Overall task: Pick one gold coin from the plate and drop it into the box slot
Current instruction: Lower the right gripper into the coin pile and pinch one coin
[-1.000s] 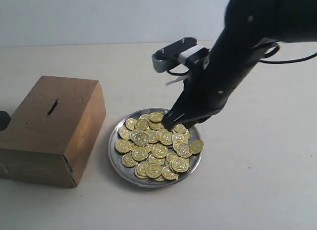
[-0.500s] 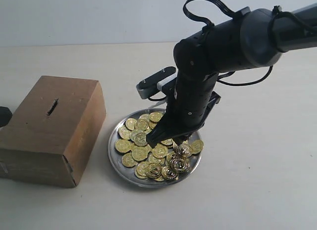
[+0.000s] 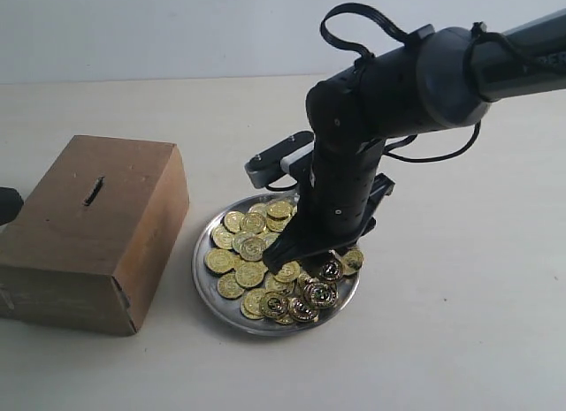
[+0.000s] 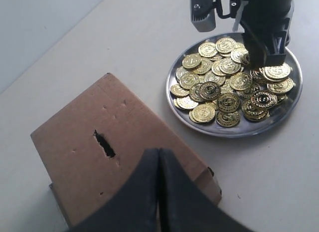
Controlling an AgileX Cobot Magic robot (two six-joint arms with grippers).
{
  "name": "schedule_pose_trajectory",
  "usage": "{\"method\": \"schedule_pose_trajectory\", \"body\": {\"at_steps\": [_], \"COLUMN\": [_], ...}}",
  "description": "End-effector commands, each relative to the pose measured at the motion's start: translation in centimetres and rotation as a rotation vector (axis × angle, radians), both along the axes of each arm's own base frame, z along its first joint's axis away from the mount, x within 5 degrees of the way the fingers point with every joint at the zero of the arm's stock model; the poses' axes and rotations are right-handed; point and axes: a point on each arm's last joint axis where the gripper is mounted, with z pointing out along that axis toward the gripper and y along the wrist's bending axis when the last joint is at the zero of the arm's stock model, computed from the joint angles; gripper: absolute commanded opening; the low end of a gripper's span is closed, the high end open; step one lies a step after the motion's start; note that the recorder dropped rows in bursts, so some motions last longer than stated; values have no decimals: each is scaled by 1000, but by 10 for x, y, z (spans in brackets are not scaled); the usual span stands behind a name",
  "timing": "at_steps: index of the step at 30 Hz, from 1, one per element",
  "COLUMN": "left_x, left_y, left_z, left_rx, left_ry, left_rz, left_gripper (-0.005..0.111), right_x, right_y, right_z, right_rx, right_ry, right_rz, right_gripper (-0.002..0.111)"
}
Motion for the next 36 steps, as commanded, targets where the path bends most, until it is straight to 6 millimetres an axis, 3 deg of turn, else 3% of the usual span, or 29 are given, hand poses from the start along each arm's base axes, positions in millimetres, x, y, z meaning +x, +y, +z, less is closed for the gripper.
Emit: {"method": "schedule_pose_trajectory", "body": {"at_steps": [1,26,36], "left_x": [1,0,-1], "left_y": [-2,-2,-2], "left_z": [3,4,5], "left_rx": [-16,-17,-19], "left_ry": [-6,-7,-13], "left_rz": [-2,-5,-5], "left_gripper": [0,0,0], "right_x": [1,0,-1], "right_y": [2,1,1], "right_z": [-4,-21,-21], "right_rx": [-1,-43,-50], "right_ry": [3,44,51], "right_rz": [3,-12,3], "right_gripper": [47,47,31]}}
